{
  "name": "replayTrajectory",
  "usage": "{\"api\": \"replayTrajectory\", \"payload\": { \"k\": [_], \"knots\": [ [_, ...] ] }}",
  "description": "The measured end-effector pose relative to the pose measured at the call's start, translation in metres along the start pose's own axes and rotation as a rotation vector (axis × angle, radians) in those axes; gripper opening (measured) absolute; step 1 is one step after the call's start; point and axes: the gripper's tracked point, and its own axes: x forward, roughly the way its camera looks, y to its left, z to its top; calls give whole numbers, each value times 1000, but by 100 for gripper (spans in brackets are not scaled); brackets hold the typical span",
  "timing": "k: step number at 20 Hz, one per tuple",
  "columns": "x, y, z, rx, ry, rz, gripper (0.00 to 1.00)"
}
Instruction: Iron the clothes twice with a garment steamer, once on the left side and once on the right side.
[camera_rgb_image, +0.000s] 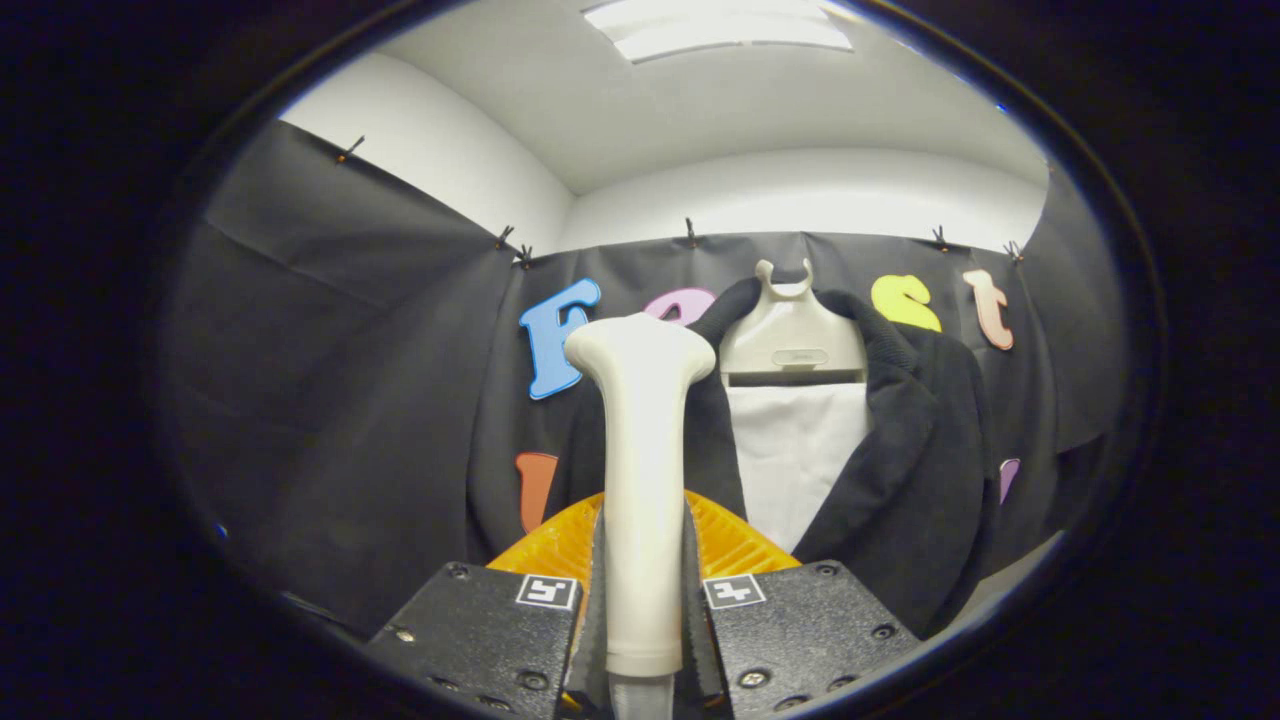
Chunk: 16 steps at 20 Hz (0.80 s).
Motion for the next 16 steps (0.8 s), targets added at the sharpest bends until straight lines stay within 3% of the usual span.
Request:
{"api": "replayTrajectory", "payload": {
  "k": [16],
  "knots": [
    [-46, -10, -44, 28, 87, 44, 33]
  ]
}}
